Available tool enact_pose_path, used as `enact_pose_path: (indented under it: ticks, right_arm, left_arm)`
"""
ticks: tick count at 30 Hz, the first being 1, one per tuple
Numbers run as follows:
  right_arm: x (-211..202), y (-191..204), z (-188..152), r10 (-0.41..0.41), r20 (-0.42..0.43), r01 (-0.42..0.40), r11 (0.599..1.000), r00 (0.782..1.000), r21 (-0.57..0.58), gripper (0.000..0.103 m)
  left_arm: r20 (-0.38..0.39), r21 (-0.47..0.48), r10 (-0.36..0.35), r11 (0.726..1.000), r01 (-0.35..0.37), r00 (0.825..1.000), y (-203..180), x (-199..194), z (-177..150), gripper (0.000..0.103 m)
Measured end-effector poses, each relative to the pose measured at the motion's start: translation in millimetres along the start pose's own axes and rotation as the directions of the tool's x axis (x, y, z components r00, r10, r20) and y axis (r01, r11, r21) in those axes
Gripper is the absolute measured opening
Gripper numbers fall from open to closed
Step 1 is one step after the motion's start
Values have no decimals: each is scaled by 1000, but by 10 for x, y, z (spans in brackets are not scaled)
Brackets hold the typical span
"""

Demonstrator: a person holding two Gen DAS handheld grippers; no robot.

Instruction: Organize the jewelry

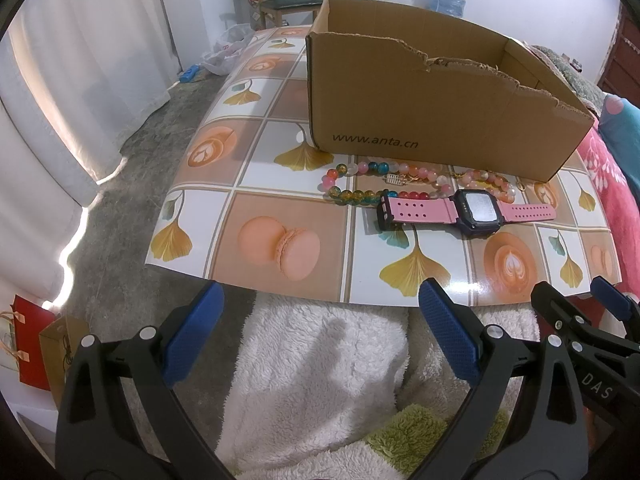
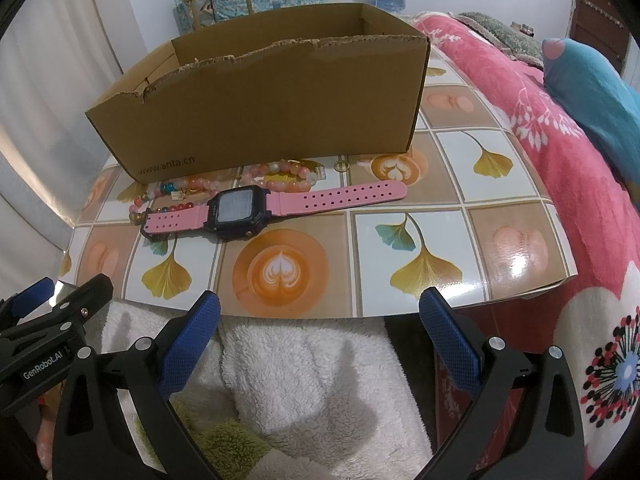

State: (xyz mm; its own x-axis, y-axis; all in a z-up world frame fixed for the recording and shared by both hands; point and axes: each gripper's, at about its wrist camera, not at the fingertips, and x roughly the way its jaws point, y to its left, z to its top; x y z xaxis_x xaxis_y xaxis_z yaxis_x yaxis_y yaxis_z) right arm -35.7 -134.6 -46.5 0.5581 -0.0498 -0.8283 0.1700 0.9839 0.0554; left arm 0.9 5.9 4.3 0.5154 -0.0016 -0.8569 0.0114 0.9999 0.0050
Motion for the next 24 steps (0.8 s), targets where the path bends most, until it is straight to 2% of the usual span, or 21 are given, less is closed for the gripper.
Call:
enact_pose_path:
  ticks: [24]
  right_arm:
    - [-4,3,2,-23,-1,23,1000,1000,-1,97]
  left_arm:
    - [3,-1,0,1000,0,1000,19,22,21,95]
